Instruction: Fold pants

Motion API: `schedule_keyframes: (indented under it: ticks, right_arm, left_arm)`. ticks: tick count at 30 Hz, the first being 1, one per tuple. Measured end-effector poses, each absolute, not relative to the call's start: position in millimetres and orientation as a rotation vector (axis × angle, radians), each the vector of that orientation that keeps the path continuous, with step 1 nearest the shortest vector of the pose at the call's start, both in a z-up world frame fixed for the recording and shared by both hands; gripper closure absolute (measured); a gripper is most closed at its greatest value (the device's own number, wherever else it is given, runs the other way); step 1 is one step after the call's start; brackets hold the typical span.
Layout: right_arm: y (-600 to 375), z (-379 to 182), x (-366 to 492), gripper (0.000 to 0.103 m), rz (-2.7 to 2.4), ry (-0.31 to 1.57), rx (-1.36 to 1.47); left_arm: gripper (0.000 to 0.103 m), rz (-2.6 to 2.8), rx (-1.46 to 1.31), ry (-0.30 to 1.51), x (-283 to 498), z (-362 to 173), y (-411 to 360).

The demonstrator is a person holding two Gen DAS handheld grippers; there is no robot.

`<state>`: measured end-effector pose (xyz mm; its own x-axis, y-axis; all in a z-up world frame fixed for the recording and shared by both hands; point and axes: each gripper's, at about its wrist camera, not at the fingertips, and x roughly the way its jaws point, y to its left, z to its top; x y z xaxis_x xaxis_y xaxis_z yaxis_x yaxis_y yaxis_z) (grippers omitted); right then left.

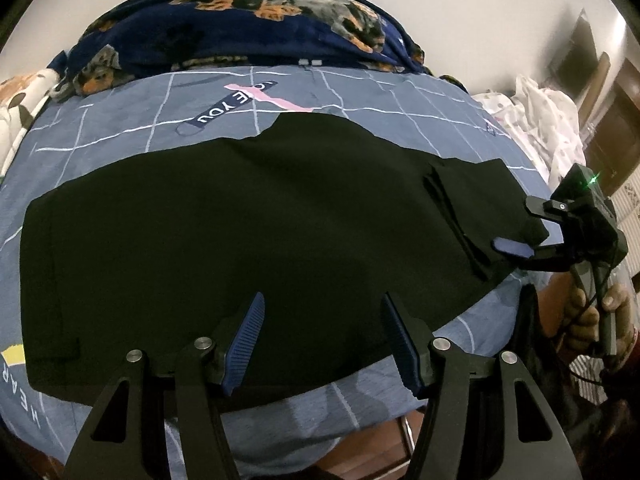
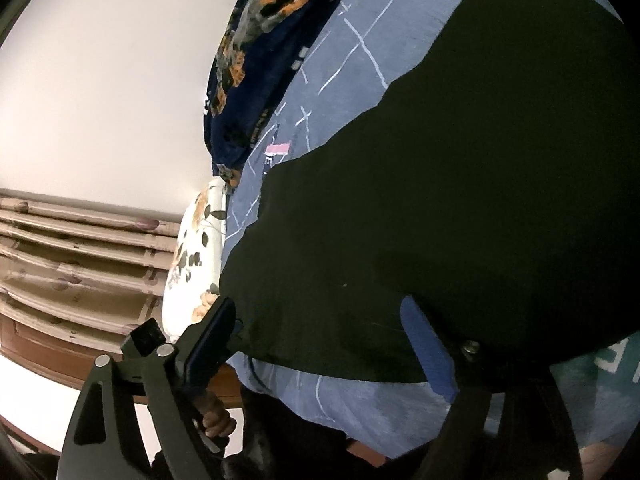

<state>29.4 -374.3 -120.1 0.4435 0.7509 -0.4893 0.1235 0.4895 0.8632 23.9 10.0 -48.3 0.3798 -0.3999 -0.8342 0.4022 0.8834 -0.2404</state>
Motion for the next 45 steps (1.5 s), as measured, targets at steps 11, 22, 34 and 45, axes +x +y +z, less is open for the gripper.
schedule_keyframes:
  ticks: [11,22,34,45]
  right_arm:
    - [-335,-88,26,0.031,0.453,1.045,0.617]
    - [-301,-89,26,0.038,0.334,1.047,0.298]
    - [-307,-65,21,0.037,0.344,0.956,0.278]
    - [-516,-76,56,0.084,0.155,0.851,0.804]
  left_arm:
    - [0.042,-0.507,-0.038,1.068,25,-52,20]
    - [0.042,-0.511,-0.099,1.129,32,-69,29]
    - [0.042,-0.524,-0.036,1.098,28,-69,23]
    - [0.042,-0.549,-0.008,1.114,23,-68,7]
